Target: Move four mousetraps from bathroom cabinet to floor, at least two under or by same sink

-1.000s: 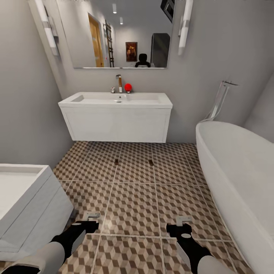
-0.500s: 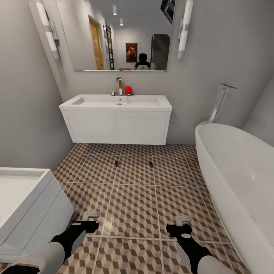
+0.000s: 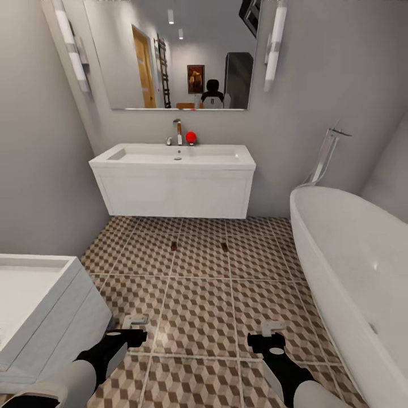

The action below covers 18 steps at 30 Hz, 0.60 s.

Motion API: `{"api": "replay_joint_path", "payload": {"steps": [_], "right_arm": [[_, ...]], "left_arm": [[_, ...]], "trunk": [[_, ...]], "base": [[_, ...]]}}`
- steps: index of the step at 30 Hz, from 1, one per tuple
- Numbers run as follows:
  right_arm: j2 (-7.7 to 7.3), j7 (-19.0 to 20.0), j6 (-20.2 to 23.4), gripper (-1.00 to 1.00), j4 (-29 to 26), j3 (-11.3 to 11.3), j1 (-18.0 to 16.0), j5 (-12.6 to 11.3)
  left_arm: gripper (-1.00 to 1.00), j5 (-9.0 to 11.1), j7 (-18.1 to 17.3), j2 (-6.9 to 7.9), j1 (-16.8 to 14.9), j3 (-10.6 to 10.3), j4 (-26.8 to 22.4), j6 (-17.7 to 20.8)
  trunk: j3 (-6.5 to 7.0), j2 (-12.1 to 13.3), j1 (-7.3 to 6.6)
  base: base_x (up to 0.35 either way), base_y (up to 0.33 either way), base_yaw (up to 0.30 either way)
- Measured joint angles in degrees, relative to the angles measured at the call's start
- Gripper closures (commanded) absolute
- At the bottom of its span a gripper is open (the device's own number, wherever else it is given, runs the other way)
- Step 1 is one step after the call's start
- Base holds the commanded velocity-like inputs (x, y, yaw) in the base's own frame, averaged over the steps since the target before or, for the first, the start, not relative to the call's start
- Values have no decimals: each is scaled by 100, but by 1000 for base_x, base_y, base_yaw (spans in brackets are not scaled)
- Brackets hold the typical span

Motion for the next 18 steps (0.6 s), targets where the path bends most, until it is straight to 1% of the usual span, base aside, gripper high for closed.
{"api": "replay_joint_path", "payload": {"steps": [8,13,18], "right_arm": [[0,-6,-15,-100,6,-10,0,-8],[-25,-16,-30,-100,13,-17,0,-14],[-37,-50,-123,-100,69,-20,4,-20]], "left_arm": [[-100,3,0,-1,1,4,8,4],[-100,4,0,-1,4,-1,15,7],[-100,5,-1,0,2,-12,34,3]], "trunk": [[144,321,-176],[233,521,-286],[323,722,-395]], "base": [[0,0,0],[0,0,0],[0,0,0]]}}
